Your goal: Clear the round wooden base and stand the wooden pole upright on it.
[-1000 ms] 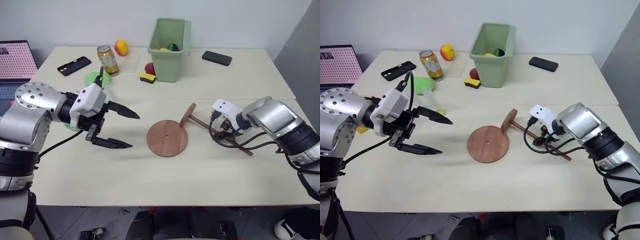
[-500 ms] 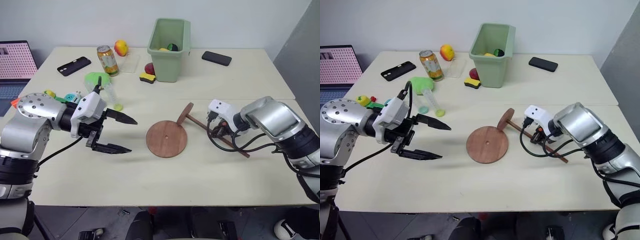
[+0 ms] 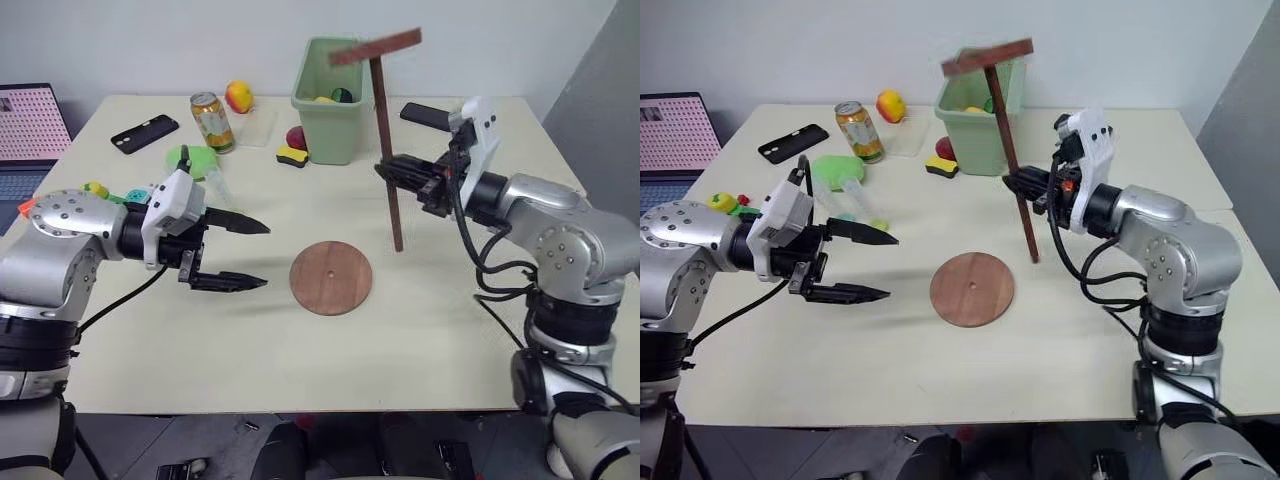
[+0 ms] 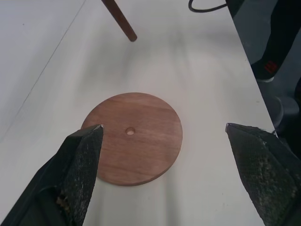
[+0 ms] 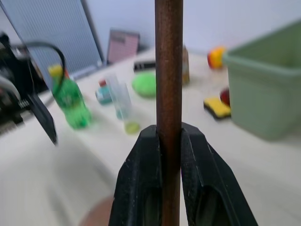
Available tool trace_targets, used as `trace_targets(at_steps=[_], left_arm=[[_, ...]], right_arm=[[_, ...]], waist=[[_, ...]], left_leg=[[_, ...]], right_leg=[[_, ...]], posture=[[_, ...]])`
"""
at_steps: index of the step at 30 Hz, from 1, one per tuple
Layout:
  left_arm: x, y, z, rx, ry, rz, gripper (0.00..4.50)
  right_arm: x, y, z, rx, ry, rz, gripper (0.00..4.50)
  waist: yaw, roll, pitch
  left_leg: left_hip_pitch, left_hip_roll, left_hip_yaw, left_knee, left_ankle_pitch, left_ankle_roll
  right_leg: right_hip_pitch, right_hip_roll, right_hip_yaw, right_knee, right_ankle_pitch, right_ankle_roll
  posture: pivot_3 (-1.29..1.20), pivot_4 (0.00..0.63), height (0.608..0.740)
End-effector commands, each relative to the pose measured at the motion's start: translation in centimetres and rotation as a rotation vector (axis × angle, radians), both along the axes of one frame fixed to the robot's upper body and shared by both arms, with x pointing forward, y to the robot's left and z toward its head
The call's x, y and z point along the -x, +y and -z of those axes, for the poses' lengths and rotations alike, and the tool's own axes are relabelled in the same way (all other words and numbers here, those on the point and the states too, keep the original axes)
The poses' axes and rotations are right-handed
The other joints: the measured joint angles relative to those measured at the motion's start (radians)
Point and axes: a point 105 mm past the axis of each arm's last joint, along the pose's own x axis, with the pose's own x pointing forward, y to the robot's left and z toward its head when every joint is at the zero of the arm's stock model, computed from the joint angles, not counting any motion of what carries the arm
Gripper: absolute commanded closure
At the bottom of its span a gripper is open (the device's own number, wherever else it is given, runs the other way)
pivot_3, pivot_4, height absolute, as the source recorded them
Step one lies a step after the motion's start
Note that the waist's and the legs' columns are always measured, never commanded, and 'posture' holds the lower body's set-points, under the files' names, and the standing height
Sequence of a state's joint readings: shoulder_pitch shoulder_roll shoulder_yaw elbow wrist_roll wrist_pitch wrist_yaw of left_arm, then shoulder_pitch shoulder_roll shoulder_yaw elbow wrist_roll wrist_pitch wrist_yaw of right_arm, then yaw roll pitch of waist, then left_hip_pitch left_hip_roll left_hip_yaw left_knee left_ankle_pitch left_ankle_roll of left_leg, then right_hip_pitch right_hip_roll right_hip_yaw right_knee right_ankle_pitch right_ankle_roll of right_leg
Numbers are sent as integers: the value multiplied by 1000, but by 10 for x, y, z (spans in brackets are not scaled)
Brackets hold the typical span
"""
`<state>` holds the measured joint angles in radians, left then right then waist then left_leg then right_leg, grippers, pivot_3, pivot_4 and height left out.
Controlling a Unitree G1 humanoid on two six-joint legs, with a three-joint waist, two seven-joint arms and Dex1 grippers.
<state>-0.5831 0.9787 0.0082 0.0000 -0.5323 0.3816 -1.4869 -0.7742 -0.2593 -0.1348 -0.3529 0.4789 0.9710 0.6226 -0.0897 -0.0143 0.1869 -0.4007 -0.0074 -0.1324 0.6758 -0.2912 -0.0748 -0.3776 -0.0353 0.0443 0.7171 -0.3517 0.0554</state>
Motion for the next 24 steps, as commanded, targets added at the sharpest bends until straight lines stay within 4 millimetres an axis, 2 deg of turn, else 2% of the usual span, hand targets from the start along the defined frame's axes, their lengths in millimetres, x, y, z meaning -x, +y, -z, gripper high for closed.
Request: trace_targets(at_steps=[1, 7, 14, 24], left_arm=[[1, 4, -11, 10, -35, -9, 149], [3, 8, 3, -21, -32, -23, 149], [7, -1, 5, -2, -10, 3, 149], [11, -1, 4, -16, 2, 10, 149]], right_arm=[[13, 27, 6, -30, -142, -29, 4288], [20, 46, 37, -31, -203, -77, 4288], [9, 59, 56, -49, -239, -63, 4288], [2, 68, 80, -47, -244, -48, 4288]], waist=[[-1, 0, 0], [-4, 0, 0], [-4, 0, 0], [-4, 0, 0]], left_leg=[[1, 0, 0, 0, 0, 0], [1, 0, -1, 0, 0, 0], [2, 0, -1, 0, 0, 0], [3, 0, -1, 0, 0, 0]], right_leg=[[1, 0, 0, 0, 0, 0], [1, 0, 0, 0, 0, 0], [2, 0, 0, 0, 0, 0], [2, 1, 0, 0, 0, 0]], posture=[[0, 150, 740], [0, 150, 740], [0, 150, 740], [0, 150, 740]])
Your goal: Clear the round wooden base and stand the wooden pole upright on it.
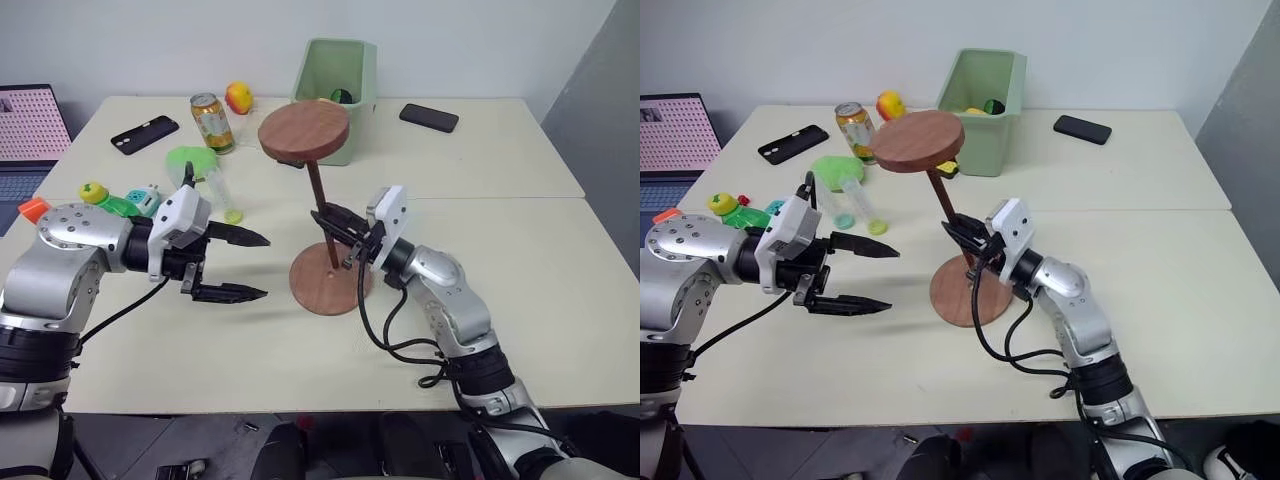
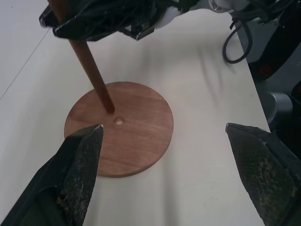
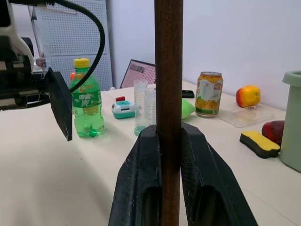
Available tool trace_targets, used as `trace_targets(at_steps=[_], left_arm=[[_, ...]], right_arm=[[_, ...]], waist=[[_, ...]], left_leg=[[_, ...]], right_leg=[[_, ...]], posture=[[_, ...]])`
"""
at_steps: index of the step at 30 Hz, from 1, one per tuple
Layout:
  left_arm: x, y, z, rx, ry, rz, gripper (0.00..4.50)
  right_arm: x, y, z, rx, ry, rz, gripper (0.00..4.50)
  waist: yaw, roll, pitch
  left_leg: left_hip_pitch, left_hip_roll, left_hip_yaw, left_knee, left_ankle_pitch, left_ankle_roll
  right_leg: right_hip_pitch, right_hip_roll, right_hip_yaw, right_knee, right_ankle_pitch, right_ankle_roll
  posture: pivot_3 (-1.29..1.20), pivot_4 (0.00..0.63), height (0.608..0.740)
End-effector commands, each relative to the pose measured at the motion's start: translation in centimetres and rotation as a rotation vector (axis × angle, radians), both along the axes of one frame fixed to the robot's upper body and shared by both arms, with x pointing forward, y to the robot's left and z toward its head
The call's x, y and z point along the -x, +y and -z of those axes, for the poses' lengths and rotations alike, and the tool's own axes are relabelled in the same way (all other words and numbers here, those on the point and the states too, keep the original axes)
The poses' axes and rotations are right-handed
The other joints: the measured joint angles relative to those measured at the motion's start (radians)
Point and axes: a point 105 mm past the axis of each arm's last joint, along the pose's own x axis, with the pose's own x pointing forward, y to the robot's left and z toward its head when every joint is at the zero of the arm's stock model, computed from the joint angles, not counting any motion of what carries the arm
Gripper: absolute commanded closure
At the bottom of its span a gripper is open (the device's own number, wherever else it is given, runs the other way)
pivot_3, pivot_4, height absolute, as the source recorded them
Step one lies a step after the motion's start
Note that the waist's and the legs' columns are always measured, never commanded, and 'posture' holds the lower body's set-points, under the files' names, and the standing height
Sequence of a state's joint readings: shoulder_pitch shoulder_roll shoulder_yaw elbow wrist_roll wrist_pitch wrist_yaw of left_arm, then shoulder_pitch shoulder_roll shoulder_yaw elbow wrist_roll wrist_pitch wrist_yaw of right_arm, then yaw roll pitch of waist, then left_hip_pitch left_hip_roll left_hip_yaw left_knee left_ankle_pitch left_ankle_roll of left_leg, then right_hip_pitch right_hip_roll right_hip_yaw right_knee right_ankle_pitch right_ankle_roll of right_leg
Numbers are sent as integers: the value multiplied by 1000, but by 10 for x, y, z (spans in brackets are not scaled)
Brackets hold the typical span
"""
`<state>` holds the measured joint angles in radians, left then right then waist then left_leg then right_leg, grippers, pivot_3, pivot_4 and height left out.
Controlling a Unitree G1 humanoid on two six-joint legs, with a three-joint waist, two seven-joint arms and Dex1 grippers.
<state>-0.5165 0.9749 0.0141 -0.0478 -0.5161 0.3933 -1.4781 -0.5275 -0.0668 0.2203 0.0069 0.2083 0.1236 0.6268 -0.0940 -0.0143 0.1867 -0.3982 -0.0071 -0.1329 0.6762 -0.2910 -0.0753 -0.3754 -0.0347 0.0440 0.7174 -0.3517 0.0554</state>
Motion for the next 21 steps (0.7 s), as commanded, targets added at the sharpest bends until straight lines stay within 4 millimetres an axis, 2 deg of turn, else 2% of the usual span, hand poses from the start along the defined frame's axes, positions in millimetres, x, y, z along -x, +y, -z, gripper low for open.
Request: trace_targets(at_steps=[1, 11, 21], left_arm=[[4, 0, -11, 3, -32, 15, 149], [6, 2, -5, -30, -18, 17, 149], [6, 4, -5, -39, -15, 11, 149]], right_arm=[[4, 0, -3, -25, -40, -3, 4288], [10, 0, 12, -11, 2, -27, 4288], [10, 3, 19, 0, 11, -25, 4288]], waist=[[0, 0, 0], [4, 0, 0], [4, 0, 0]], left_leg=[[0, 0, 0, 0, 0, 0], [1, 0, 0, 0, 0, 0], [2, 0, 0, 0, 0, 0]], right_leg=[[0, 0, 0, 0, 0, 0], [2, 0, 0, 0, 0, 0], [2, 0, 0, 0, 0, 0]], posture=[[0, 150, 740], [0, 150, 740], [0, 150, 740]])
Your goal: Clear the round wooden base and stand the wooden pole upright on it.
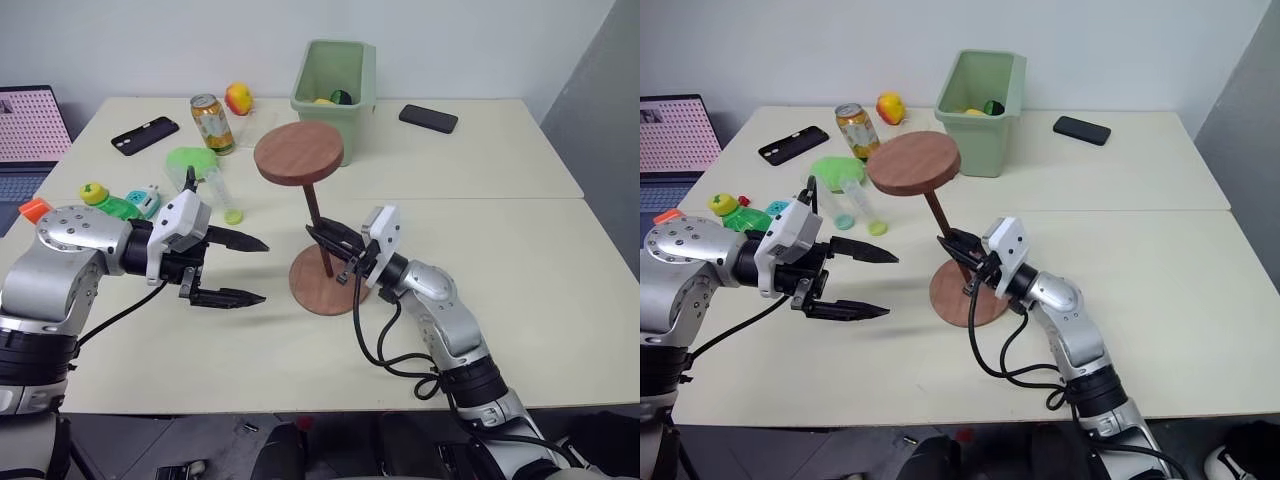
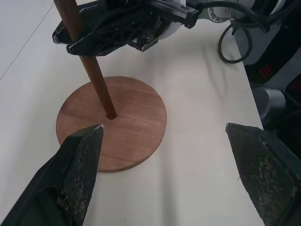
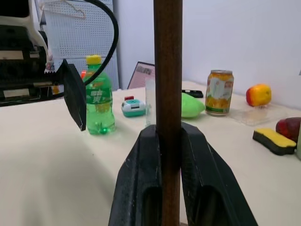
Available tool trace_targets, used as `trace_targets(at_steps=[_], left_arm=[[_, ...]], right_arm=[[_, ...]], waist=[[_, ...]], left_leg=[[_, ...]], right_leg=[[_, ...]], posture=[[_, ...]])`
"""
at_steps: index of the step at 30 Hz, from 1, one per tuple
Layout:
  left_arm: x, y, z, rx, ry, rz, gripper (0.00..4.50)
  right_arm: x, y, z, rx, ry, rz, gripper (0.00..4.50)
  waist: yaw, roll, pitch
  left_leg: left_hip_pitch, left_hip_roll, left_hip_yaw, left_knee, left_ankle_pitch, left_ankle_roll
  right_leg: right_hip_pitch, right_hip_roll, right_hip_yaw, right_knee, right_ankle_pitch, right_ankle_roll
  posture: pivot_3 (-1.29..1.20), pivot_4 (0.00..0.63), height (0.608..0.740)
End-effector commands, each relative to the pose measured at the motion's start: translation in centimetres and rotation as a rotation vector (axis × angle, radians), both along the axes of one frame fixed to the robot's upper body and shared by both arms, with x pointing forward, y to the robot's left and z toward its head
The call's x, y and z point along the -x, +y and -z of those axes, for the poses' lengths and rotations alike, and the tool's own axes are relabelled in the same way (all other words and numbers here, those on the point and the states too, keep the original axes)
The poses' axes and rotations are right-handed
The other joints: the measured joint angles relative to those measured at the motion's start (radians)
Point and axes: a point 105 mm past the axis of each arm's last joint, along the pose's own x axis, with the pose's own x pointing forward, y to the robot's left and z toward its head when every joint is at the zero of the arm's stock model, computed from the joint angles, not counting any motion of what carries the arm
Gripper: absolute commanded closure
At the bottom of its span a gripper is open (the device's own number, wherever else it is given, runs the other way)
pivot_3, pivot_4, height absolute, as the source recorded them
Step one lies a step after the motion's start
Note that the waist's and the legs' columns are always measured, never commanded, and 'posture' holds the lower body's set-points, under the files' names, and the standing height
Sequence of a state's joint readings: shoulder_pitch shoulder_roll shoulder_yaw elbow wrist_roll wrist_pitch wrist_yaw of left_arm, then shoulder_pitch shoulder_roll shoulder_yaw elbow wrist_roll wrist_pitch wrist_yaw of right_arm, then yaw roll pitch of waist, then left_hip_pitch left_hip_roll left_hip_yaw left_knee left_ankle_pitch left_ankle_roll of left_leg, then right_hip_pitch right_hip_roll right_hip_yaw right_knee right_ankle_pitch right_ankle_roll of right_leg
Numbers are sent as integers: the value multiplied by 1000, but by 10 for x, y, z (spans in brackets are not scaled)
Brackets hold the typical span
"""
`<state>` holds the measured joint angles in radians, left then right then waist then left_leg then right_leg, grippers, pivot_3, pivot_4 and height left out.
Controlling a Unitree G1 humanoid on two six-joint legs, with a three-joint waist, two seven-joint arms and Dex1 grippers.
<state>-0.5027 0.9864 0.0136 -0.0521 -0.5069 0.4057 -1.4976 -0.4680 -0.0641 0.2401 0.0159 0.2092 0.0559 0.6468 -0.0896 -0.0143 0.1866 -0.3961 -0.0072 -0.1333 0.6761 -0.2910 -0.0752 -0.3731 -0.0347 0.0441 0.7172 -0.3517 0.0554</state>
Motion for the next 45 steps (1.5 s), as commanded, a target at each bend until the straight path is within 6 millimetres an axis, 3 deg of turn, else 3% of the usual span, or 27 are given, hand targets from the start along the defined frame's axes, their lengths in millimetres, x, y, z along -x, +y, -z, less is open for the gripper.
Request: trace_targets(at_steps=[1, 12, 26, 30, 37, 45], left_arm=[[3, 1, -9, -19, -42, 10, 149], [6, 3, -8, -30, -28, 20, 149], [6, 4, -4, -43, -20, 27, 149], [6, 4, -3, -41, -17, 28, 149], [7, 5, -3, -39, -17, 23, 149], [5, 3, -5, -37, -20, 30, 149]], right_arm=[[2, 3, 7, 14, 11, -7, 4288], [2, -15, 44, 71, 66, 48, 4288], [0, -8, 75, 184, 175, 8, 4288], [0, -7, 74, 188, 183, -8, 4288], [8, -18, 86, 205, 210, -4, 4288], [6, -16, 81, 203, 200, 4, 4288]], waist=[[0, 0, 0], [1, 0, -1], [2, 0, -2], [2, 0, -4], [6, -1, -8], [6, -1, -8]], left_leg=[[0, 0, 0, 0, 0, 0], [2, 0, 0, 0, 0, 0], [6, 0, 0, -1, -1, 1], [8, 0, 0, -1, -1, 2], [32, 1, 1, -14, -3, 5], [33, 1, 0, -15, -3, 5]], right_leg=[[0, 0, 0, 0, 0, 0], [2, 0, 0, 0, 0, 0], [5, 0, 1, 0, 0, 0], [7, 1, 1, 0, 0, 0], [27, 0, 3, -9, -2, -2], [29, 0, 2, -9, -2, -3]], posture=[[0, 150, 740], [0, 150, 740], [0, 150, 740], [0, 150, 740], [0, 150, 740], [0, 150, 740]])
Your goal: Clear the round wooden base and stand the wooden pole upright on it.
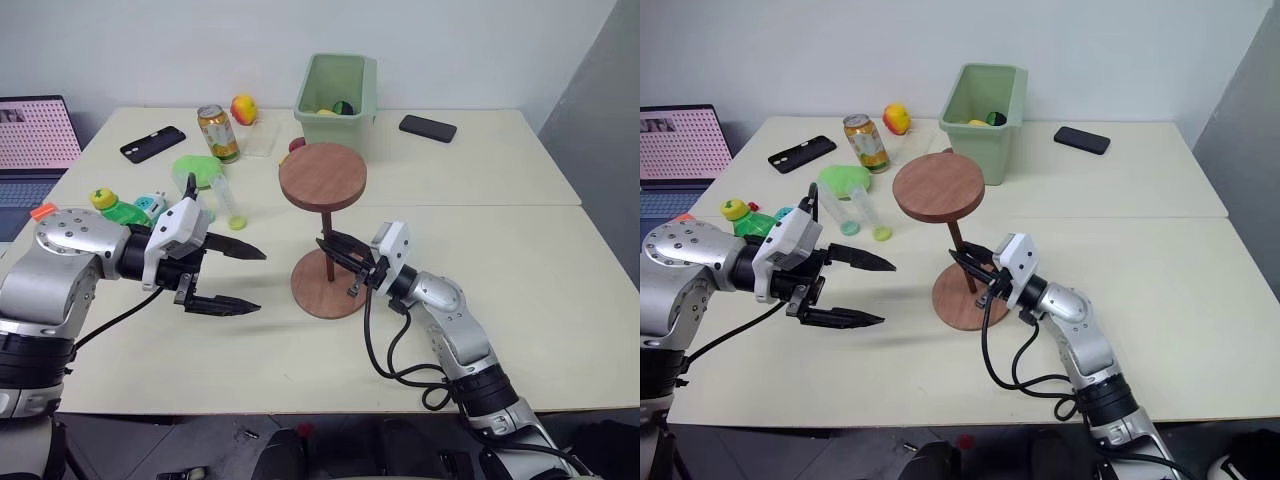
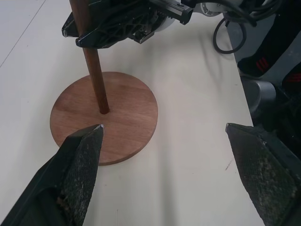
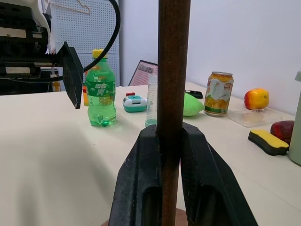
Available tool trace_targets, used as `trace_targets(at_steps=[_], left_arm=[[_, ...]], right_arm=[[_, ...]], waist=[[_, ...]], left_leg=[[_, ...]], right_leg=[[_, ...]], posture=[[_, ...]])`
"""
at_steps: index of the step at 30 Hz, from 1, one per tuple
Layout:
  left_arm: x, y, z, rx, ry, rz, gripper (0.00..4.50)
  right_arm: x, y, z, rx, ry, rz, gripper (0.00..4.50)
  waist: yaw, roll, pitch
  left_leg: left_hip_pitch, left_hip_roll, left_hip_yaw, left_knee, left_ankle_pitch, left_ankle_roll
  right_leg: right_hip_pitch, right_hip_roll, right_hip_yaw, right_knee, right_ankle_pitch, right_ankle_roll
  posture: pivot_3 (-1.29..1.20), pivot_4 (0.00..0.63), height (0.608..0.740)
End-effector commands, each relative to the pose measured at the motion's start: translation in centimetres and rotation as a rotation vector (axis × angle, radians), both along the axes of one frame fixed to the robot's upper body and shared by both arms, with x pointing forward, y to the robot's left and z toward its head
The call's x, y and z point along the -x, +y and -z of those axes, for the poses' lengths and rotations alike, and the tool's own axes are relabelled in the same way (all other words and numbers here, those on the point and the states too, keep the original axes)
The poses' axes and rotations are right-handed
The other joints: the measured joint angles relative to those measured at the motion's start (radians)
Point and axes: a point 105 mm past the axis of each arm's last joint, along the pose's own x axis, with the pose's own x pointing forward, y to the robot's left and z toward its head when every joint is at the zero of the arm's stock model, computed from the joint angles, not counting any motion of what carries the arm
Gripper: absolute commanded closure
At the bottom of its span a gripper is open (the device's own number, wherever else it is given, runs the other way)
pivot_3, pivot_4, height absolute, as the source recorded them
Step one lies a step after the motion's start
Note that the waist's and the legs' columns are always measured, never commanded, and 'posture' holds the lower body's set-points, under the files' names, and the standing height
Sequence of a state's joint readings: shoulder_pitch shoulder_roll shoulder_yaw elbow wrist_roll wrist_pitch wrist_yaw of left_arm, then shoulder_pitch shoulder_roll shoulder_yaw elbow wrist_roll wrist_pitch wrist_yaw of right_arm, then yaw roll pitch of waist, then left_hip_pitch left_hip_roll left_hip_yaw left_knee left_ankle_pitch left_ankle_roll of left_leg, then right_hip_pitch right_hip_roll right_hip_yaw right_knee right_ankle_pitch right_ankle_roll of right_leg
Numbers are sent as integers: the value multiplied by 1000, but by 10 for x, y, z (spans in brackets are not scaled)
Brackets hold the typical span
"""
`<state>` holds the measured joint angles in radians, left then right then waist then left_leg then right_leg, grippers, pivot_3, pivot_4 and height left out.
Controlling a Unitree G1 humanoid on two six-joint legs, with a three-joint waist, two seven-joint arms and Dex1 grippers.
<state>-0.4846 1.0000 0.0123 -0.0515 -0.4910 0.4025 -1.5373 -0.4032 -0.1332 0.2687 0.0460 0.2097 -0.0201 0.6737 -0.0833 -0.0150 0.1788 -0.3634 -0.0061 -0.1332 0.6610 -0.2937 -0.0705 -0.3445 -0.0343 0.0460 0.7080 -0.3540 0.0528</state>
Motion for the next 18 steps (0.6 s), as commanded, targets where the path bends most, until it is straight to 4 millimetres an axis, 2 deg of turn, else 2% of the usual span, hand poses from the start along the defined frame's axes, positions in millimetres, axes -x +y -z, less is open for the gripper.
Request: trace_targets(at_steps=[1, 9, 14, 18], left_arm=[[1, -1, -10, -5, -50, 15, 149], [0, -2, -10, -6, -56, 18, 149], [2, -4, -9, 2, -56, 19, 149], [4, -4, -8, 5, -54, 19, 149]], right_arm=[[0, -3, 52, 139, 183, 8, 4288], [6, 4, 39, 169, 174, -36, 4288], [7, 6, 20, 149, 165, -43, 4288], [8, 6, 16, 157, 166, -43, 4288]], waist=[[0, 0, 0], [0, 0, 0], [0, 1, 0], [0, 1, 1]], left_leg=[[0, 0, 0, 0, 0, 0], [0, 0, -1, 0, 0, 0], [0, 0, -1, -1, 0, 0], [-1, 0, -1, -2, 0, 0]], right_leg=[[0, 0, 0, 0, 0, 0], [0, 0, 0, 0, 0, 0], [0, 0, 0, -2, 0, 0], [-1, 0, 0, -4, 0, 0]], posture=[[0, 150, 740], [0, 150, 740], [0, 150, 740], [0, 150, 740]])
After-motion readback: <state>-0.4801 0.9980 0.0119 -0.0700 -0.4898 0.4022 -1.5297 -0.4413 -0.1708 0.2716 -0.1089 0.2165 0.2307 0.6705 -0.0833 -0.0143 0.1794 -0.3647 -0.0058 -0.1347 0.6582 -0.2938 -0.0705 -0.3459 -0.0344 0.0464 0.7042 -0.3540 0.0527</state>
